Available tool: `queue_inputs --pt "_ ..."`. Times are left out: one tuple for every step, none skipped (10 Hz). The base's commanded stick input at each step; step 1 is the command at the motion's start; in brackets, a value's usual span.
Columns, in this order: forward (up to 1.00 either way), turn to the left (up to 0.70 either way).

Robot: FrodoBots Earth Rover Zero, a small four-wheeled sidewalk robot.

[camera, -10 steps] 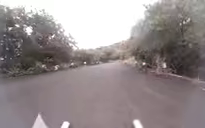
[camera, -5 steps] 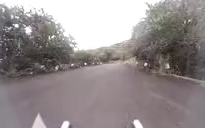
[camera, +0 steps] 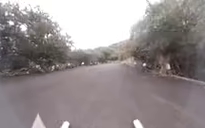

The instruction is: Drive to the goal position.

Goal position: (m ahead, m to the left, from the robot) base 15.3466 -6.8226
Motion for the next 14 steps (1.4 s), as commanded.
queue_inputs --pt "0.5 0.0" --pt "0.5 0.0" --pt "0.5 0.0" --pt "0.5 0.0" --pt "0.5 0.0" --pt "0.5 0.0" --pt "0.5 0.0" --pt "0.5 -0.23" --pt "0.5 -0.5" --pt "0.5 -0.5" --pt "0.5 -0.5" --pt "0.5 -0.5" --pt "0.5 -0.02" --pt "0.5 0.0"
